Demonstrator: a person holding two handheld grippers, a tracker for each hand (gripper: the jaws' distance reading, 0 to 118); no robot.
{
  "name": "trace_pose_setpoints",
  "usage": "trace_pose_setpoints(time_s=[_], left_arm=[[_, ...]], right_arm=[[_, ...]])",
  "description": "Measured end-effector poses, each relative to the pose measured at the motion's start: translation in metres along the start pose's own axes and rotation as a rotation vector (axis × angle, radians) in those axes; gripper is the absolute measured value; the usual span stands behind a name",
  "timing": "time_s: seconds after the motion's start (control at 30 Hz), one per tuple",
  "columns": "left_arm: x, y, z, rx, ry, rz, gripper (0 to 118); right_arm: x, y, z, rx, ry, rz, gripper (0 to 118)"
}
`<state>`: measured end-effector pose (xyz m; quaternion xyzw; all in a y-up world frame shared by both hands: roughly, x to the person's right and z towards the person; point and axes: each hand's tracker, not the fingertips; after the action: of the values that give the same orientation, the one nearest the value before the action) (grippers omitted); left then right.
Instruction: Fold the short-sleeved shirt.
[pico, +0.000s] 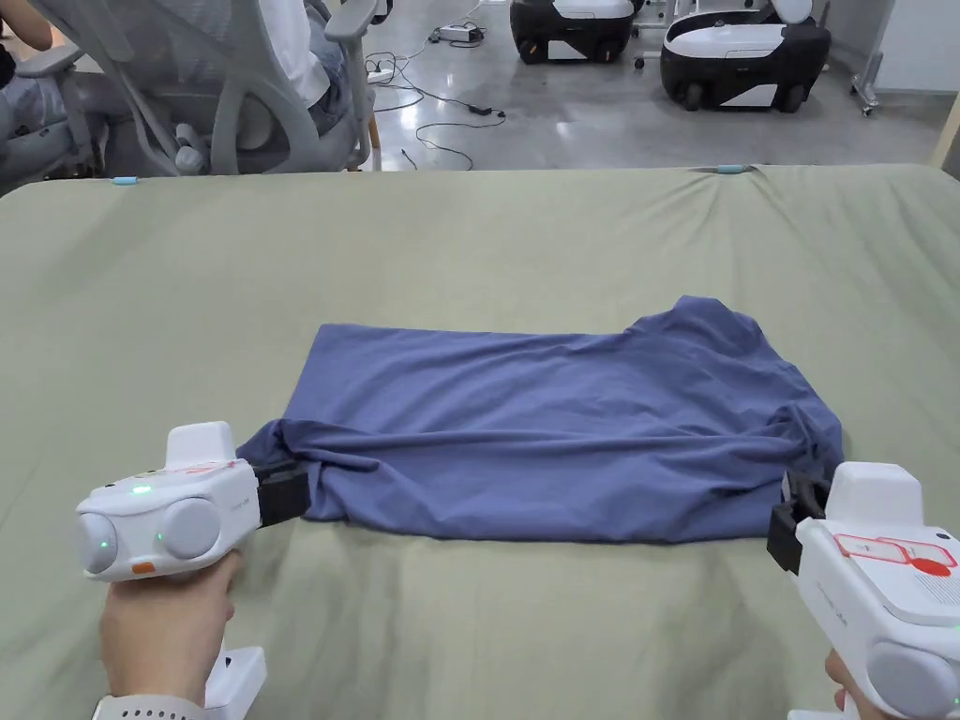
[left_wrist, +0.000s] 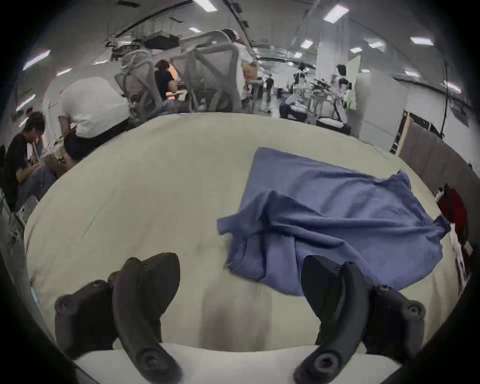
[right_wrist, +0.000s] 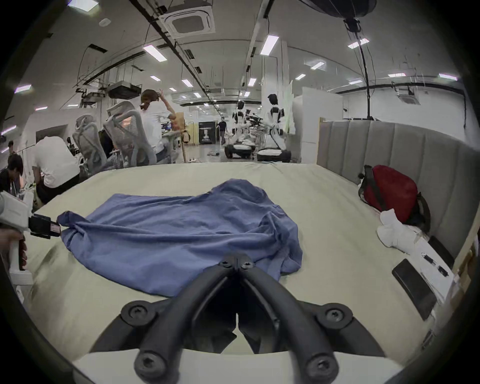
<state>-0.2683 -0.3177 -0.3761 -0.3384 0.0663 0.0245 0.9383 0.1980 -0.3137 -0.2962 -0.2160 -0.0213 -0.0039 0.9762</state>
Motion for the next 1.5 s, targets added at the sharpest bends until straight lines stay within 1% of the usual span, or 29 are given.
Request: trace_pose_setpoints(time_s=[0.07, 0.1, 0.17, 0.2, 0.23, 0.27, 0.33, 0.37, 0.43, 0.5, 0.53, 0.57, 0.6, 0.63, 0.67, 0.7, 0.77, 0.83, 0.9, 0.93, 0.97, 1.0, 1.03, 1.1, 1.17, 1.27, 1.37, 1.43, 1.5], left_arm=[[0.008, 0.002, -0.012, -0.024, 0.011, -0.064, 91], [0.013, 0.002, -0.018, -0.027, 0.03, -0.083, 87], [0.018, 0.004, -0.03, -0.065, 0.011, -0.111, 63], [0.02, 0.005, -0.037, -0.111, 0.018, -0.116, 54], [0.021, 0.004, -0.043, -0.148, 0.016, -0.128, 54], [0.023, 0.0, -0.044, -0.146, 0.026, -0.151, 31], [0.024, 0.0, -0.039, -0.128, 0.004, -0.161, 16], [0.025, 0.004, -0.034, -0.126, 0.019, -0.194, 11], [0.023, 0.006, -0.021, -0.096, 0.009, -0.17, 9], [0.023, 0.009, -0.012, -0.058, 0.01, -0.165, 9], [0.024, 0.009, -0.007, -0.047, 0.002, -0.164, 9], [0.025, 0.008, -0.003, -0.04, 0.001, -0.158, 9], [0.023, 0.009, -0.006, -0.034, -0.006, -0.153, 9], [0.023, 0.009, -0.005, -0.034, -0.01, -0.146, 9], [0.023, 0.008, -0.005, -0.035, -0.011, -0.142, 9], [0.023, 0.007, -0.005, -0.038, -0.013, -0.138, 9], [0.021, 0.006, -0.01, -0.046, -0.016, -0.135, 9], [0.021, 0.004, -0.01, -0.052, -0.018, -0.137, 9], [0.019, 0.004, -0.013, -0.057, -0.024, -0.133, 9], [0.018, 0.004, -0.013, -0.06, -0.024, -0.132, 9], [0.017, 0.003, -0.014, -0.065, -0.03, -0.132, 9], [0.016, 0.003, -0.016, -0.069, -0.036, -0.132, 9], [0.015, 0.003, -0.016, -0.075, -0.049, -0.127, 9], [0.015, 0.003, -0.012, -0.079, -0.063, -0.129, 9], [0.016, 0.006, -0.005, -0.076, -0.056, -0.134, 9], [0.007, 0.011, 0.015, -0.045, -0.055, -0.118, 9], [-0.001, 0.011, 0.033, -0.048, -0.058, -0.115, 9], [-0.005, 0.007, 0.046, -0.049, -0.054, -0.118, 9], [-0.01, -0.001, 0.059, -0.063, -0.079, -0.112, 9]], right_arm=[[0.003, 0.0, -0.002, -0.005, -0.001, -0.015, 0], [0.004, 0.001, -0.004, -0.014, 0.0, -0.025, 0], [0.005, 0.0, -0.004, -0.026, 0.0, -0.039, 0], [0.005, 0.0, -0.004, -0.03, -0.002, -0.042, 0], [0.006, 0.0, -0.004, -0.032, -0.005, -0.042, 0], [0.007, 0.0, -0.004, -0.033, -0.009, -0.04, 0], [0.012, 0.004, -0.006, -0.046, -0.021, -0.029, 0], [0.017, 0.007, -0.009, -0.05, -0.024, -0.03, 0], [0.033, 0.013, -0.02, -0.068, -0.03, -0.021, 0], [0.047, 0.02, -0.04, -0.165, -0.038, 0.016, 0], [0.056, 0.022, -0.052, -0.193, -0.022, -0.01, 0], [0.063, 0.023, -0.061, -0.197, 0.016, -0.033, 6], [0.067, 0.024, -0.07, -0.204, 0.023, -0.04, 26], [0.068, 0.025, -0.082, -0.222, 0.017, -0.038, 75], [0.069, 0.023, -0.094, -0.282, 0.009, -0.028, 107], [0.069, 0.02, -0.104, -0.317, 0.002, -0.025, 118], [0.069, 0.016, -0.12, -0.312, 0.019, -0.038, 106], [0.068, 0.011, -0.138, -0.394, 0.027, -0.079, 102], [0.067, 0.006, -0.148, -0.433, 0.057, -0.083, 71], [0.067, 0.006, -0.148, -0.426, 0.061, -0.076, 64], [0.064, 0.006, -0.143, -0.396, 0.042, -0.046, 51], [0.062, 0.007, -0.139, -0.362, 0.058, -0.039, 26], [0.061, 0.008, -0.135, -0.337, 0.086, -0.043, 11], [0.057, 0.012, -0.125, -0.319, 0.107, -0.053, 10], [0.051, 0.019, -0.115, -0.302, 0.079, -0.014, 10], [0.051, 0.035, -0.093, -0.297, 0.083, 0.002, 10], [0.051, 0.05, -0.07, -0.304, 0.083, 0.046, 10], [0.05, 0.053, -0.055, -0.326, 0.082, 0.096, 10], [0.05, 0.052, -0.042, -0.345, 0.08, 0.113, 10]])
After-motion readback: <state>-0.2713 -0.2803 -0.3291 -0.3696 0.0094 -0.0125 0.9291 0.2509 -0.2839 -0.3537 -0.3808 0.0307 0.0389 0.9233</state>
